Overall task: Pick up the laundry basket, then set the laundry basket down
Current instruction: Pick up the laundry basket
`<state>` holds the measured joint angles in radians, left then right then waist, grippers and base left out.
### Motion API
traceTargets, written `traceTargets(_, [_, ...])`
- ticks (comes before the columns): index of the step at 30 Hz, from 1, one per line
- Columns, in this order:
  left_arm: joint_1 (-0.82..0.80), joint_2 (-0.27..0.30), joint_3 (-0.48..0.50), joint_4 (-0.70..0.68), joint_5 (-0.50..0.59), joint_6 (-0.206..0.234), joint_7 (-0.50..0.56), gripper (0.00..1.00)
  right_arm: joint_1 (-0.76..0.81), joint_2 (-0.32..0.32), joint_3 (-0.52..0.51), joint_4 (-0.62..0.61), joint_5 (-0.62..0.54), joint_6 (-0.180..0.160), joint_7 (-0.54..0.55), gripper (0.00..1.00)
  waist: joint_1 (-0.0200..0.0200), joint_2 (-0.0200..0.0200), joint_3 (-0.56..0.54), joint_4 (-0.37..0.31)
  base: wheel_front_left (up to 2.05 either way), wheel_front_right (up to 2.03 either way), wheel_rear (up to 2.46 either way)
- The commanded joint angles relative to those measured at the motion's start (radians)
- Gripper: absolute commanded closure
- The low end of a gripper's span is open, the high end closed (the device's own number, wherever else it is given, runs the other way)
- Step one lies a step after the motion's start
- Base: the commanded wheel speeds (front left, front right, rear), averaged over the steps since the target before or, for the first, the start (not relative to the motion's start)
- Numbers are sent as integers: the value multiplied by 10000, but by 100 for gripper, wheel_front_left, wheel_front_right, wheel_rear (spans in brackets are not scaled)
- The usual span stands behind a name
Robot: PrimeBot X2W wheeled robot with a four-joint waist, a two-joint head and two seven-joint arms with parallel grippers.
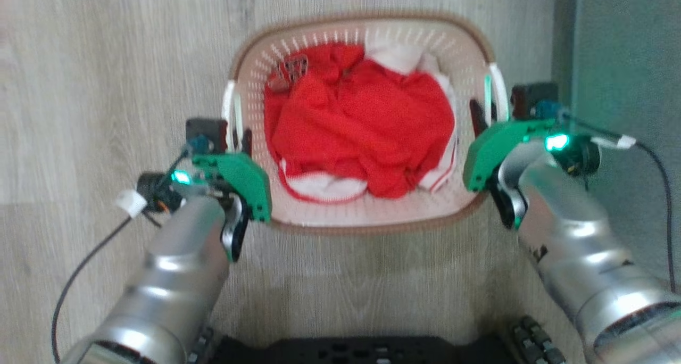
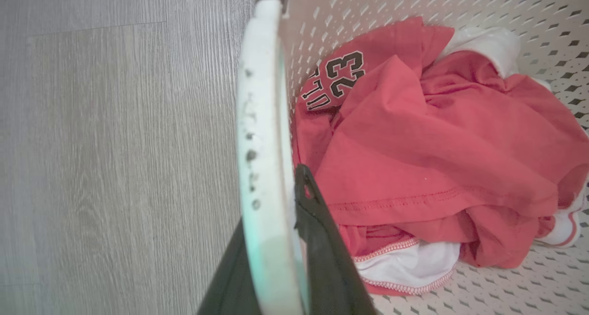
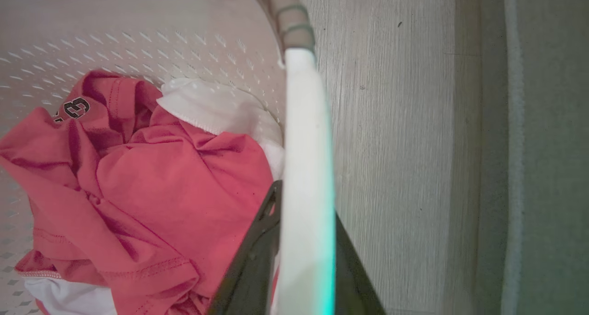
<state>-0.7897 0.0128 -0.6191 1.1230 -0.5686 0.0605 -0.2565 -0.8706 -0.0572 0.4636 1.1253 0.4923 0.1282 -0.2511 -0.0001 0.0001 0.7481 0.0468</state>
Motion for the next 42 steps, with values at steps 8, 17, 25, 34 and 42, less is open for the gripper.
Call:
traceTargets(8, [1241,375,-588,520,-875,-159,281,100,1432,70,1129,446,1211,25,347,100,1,-1,-2067,-16,0,0,0])
traceTargets(17, [2471,375,-1294,745,-1648,-244,832,100,2543,70,2042,674,2508,25,1199,100,1,-1,-4034,28,0,0,0])
traceTargets(25, [3448,375,-1815,925,-2148,-308,1206,100,3525,70,2886,629,3556,25,1589,100,1,-1,-5827,61,0,0,0])
traceTargets(34, [4003,375,-2193,1081,-2386,-343,1310,100,4153,70,3626,627,4337,25,1521,100,1,-1,-6890,61,0,0,0])
traceTargets(42, [4201,375,-2377,1211,-2499,-337,1262,100,4388,70,4118,655,4855,25,1476,100,1,-1,-7311,66,0,0,0])
